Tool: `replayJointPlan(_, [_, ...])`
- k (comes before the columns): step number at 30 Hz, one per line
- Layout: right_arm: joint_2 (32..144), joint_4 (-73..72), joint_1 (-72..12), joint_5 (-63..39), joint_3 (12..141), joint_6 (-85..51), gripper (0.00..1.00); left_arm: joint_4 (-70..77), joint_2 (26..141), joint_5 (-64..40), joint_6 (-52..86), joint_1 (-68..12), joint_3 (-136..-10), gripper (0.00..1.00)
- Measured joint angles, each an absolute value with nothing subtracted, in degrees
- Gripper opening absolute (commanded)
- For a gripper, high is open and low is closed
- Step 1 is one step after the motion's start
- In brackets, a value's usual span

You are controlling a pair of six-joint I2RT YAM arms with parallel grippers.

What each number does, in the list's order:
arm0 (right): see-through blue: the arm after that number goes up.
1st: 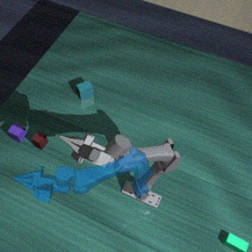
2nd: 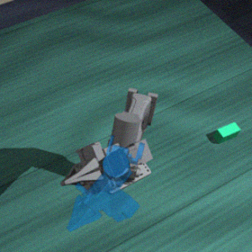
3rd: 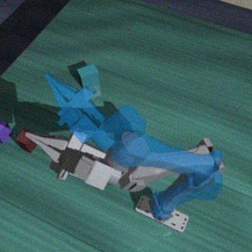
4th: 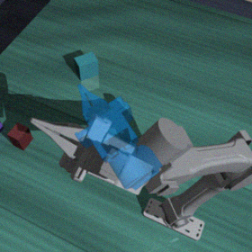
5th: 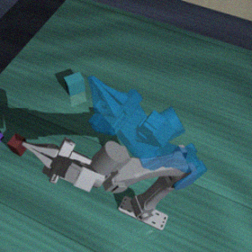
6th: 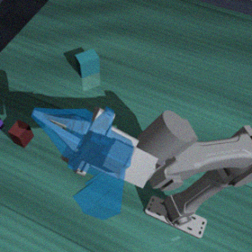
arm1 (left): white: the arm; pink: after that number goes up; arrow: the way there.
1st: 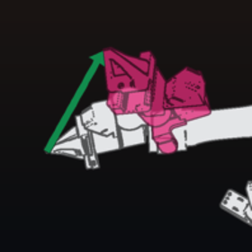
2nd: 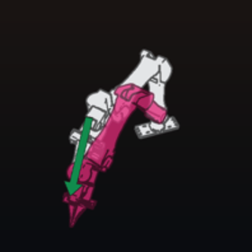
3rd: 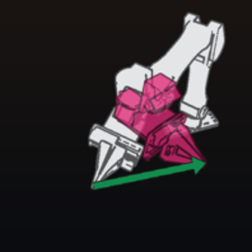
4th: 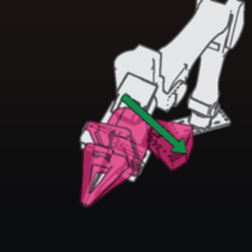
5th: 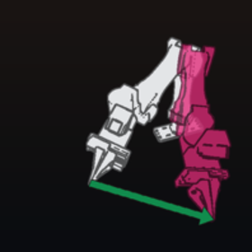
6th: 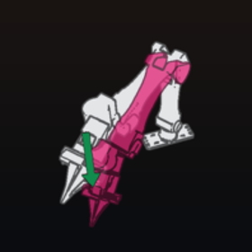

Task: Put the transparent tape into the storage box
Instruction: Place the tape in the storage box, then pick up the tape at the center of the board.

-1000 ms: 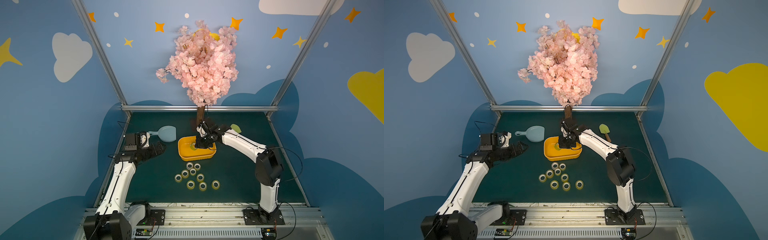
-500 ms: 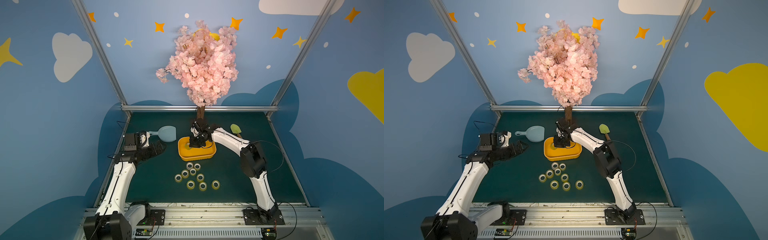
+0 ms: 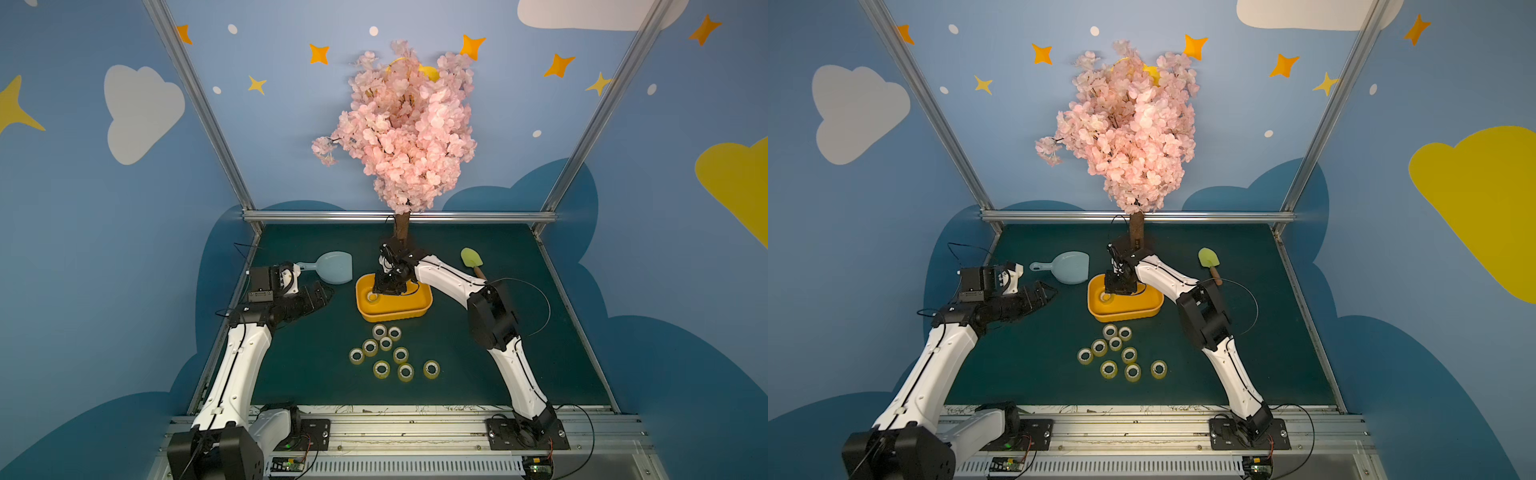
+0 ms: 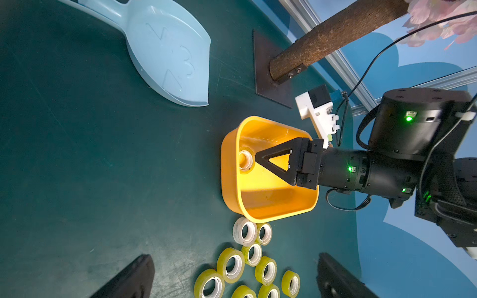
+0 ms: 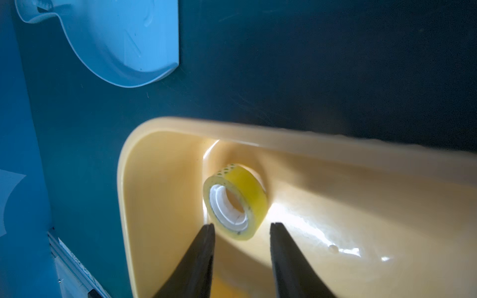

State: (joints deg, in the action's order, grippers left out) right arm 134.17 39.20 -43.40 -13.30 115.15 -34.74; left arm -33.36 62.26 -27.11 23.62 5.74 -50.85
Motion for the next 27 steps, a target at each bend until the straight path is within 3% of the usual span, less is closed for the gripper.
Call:
replayJointPlan(6, [126.96, 39.44, -43.72, -10.96, 109.32, -33.69, 0.41, -33.15, 63.16, -28.16, 24.03, 5.74, -50.43, 1.0])
replayJointPlan(11, [112.4, 38.61, -44.36, -8.34, 99.37, -32.08, 0.4, -33.08, 64.97, -29.41, 24.62, 5.61, -50.02, 1.0])
replayJointPlan(19, [88.18, 35.4, -44.64, -4.86, 74.41, -31.64, 0.4, -33.19, 67.31, -30.55, 24.95, 2.92, -50.0, 1.0])
replayJointPlan(27, [72.6, 36.25, -44.86, -4.34, 51.96, -32.21, 0.4, -34.33, 68.64, -29.5, 24.67, -1.74, -50.0, 1.0])
